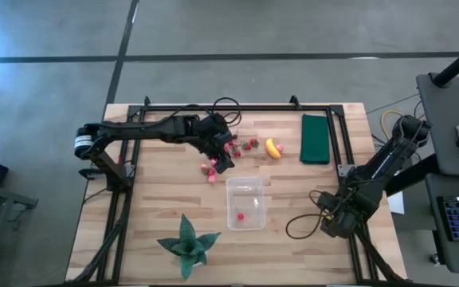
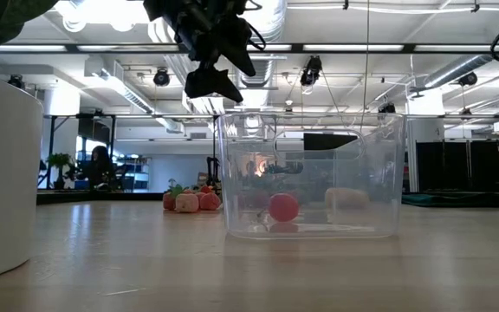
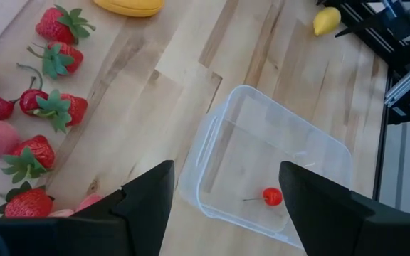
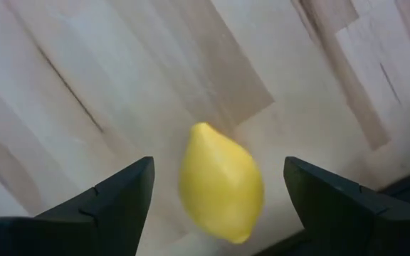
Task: Pick and placing Produce into tupperware
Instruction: Put the lemon into the transparent bin
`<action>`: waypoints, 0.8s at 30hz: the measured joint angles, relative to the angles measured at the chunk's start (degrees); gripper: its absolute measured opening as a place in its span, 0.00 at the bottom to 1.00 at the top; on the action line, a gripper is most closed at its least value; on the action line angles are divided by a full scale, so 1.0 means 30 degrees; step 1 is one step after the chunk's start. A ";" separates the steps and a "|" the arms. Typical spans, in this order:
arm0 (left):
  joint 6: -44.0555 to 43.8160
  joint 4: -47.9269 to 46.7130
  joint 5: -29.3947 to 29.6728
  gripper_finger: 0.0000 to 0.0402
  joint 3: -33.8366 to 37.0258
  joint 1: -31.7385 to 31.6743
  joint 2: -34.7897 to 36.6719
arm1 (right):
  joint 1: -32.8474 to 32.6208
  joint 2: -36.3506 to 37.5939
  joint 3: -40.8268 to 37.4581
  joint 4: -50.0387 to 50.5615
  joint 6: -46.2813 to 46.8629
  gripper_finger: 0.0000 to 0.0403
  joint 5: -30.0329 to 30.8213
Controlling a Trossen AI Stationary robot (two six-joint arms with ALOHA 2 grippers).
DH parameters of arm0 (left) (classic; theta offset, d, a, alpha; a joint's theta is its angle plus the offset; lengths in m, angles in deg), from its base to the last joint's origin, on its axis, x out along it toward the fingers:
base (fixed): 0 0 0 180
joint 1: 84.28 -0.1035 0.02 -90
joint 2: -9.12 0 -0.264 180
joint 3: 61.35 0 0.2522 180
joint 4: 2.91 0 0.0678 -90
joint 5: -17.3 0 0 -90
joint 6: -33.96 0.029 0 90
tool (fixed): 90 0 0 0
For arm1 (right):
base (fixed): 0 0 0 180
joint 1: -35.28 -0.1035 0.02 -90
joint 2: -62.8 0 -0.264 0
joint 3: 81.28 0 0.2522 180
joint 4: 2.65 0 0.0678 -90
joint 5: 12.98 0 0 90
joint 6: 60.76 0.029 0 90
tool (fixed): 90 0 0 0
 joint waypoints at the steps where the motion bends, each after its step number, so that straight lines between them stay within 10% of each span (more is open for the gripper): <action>1: -0.0004 0.0000 0.0003 0.60 0.0000 0.0000 0.0000 | 0.0000 0.0000 -0.0111 -0.0002 -0.0433 0.76 0.0000; 24: -0.0435 -0.0007 0.0469 0.60 0.0007 0.0000 0.0000 | -0.0546 0.0000 -0.0622 -0.0184 -0.2809 0.75 -0.0325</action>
